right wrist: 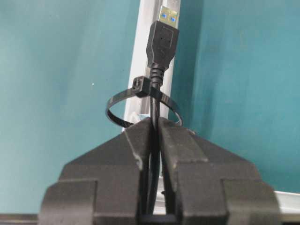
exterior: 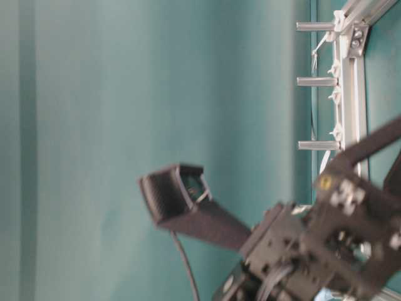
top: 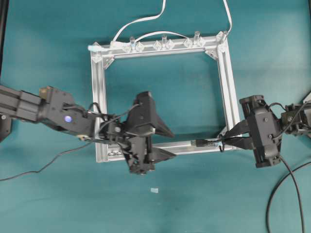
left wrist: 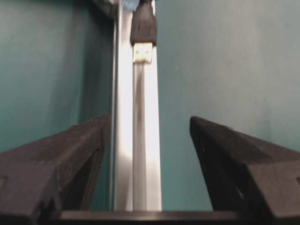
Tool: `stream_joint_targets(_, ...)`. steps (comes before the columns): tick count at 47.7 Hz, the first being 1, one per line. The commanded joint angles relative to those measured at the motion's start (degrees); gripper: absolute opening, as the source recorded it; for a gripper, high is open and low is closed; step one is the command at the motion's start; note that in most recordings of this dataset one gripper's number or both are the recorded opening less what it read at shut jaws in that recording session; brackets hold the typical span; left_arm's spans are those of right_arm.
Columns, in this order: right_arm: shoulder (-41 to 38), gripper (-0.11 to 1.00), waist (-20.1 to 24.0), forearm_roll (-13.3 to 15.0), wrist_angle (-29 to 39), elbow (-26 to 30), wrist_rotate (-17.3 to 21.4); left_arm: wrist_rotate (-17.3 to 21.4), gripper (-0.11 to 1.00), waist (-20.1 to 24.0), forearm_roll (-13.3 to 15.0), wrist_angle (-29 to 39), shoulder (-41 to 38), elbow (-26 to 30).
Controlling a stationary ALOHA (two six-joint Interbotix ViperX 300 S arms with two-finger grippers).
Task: Insert the wire through the string loop located on the right side.
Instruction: 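Grasp the USB plug tip with the left gripper beyond the loop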
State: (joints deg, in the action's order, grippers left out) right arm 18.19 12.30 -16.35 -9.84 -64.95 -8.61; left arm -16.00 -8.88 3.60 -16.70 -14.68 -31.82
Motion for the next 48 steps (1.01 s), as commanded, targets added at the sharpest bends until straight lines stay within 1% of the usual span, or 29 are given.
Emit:
stream_joint_targets(1,0.3,0.07,-0.1,0.1,-0.6,0.4,-0.1,0.4,0.72,0.6,-0.3,-0.5,-0.7,3.5)
stream_joint_targets(5,0.3,0.07,-0.1,0.1,-0.6,0.4,-0.1,0.4,0.72,1.1,-0.4,-0.5,-2.3,5.6)
stream_joint_targets(15,0.3,0.07,-0.1,0.0,-0.7,0.4,-0.1,3.4,0.72,1.8,-0.4,-0.5,-5.9,10.6)
stream_joint_targets(21,0.3,0.07,-0.1,0.1,-0.6,0.2,-0.1,3.7,0.72,1.9,-0.4,-0.6,-7.9,13.2)
stream_joint_targets(31,0.4,0.07,-0.1,0.1,-0.6,0.0,-0.1,3.6,0.72,1.9,-0.4,-0.4,-9.1,14.8)
stream_joint_targets(37,0.3,0.07,-0.1,0.1,-0.8,-0.4,-0.1,3.6,0.69,2.0,-0.4,-0.1,-8.9,14.7)
stream_joint_targets(40,0.3,0.07,-0.1,0.1,-0.8,-0.4,-0.1,3.4,0.63,1.9,-0.4,0.2,-8.6,14.4)
stream_joint_targets(42,0.4,0.07,-0.1,0.1,-0.9,-0.4,-0.1,2.8,0.55,1.9,-0.4,0.8,-8.3,14.2)
stream_joint_targets(46,0.4,0.07,-0.1,0.1,-1.2,-0.4,0.0,3.1,0.31,1.8,-0.4,3.6,-7.6,14.2)
stream_joint_targets(48,0.4,0.07,-0.1,0.1,-1.8,-0.4,0.0,3.3,0.22,1.8,-0.4,4.9,-7.2,14.2)
